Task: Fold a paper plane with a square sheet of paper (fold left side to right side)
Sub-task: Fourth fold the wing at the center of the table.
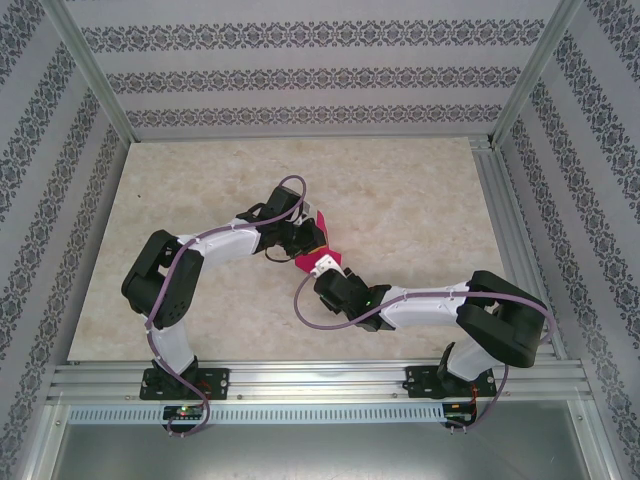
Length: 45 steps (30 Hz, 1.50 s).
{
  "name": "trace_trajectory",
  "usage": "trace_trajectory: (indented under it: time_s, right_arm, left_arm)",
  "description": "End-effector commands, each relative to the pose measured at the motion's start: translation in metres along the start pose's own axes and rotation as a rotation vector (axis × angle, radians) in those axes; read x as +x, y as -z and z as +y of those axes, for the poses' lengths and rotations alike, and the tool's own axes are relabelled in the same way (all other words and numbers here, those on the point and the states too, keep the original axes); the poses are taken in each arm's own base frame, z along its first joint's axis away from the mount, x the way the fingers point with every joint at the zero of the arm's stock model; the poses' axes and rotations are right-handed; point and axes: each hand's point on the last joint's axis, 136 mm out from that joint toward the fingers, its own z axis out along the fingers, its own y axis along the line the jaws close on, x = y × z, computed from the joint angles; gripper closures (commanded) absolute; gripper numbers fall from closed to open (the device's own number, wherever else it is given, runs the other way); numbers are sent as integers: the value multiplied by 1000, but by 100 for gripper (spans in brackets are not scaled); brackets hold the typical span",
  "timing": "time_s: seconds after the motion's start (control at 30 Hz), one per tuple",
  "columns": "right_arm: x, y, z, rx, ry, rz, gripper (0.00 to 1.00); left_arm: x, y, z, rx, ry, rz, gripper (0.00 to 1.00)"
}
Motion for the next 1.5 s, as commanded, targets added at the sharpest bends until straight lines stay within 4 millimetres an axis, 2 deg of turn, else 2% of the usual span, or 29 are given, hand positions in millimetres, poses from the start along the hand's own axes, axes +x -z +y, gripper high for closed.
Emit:
trace_trajectory:
  time_s: [0.0, 0.27, 0.43, 0.8, 0.97, 1.07, 1.23, 1.33, 1.47]
  right_arm:
    - [-23, 8, -5, 17, -29, -77, 52]
    - [-28, 1, -6, 4, -31, -70, 53]
    - [-30, -5, -8, 17, -28, -64, 58]
    - [-18, -11, -6, -1, -20, -32, 85]
    - [-11, -11, -5, -14, -15, -15, 94]
    - [-7, -12, -4, -18, -14, -5, 95]
    - [-1, -12, -3, -25, -15, 6, 95]
    - [1, -12, -3, -28, -23, 7, 96]
    - [4, -12, -2, -51, -52, 4, 96]
  left_arm:
    - [3, 1, -7, 0, -19, 6, 87]
    - [4, -2, -7, 3, -23, 17, 87]
    - [4, -3, -8, 6, -26, 21, 87]
    - [4, 2, -16, 22, -40, 25, 84]
    - [-1, 14, -30, 33, -71, 16, 66]
    - [-9, 27, -42, 46, -95, 1, 54]
    - [-26, 56, -55, 59, -118, -46, 41]
    - [-35, 73, -51, 55, -109, -80, 36]
    - [-40, 85, -27, 21, -68, -117, 35]
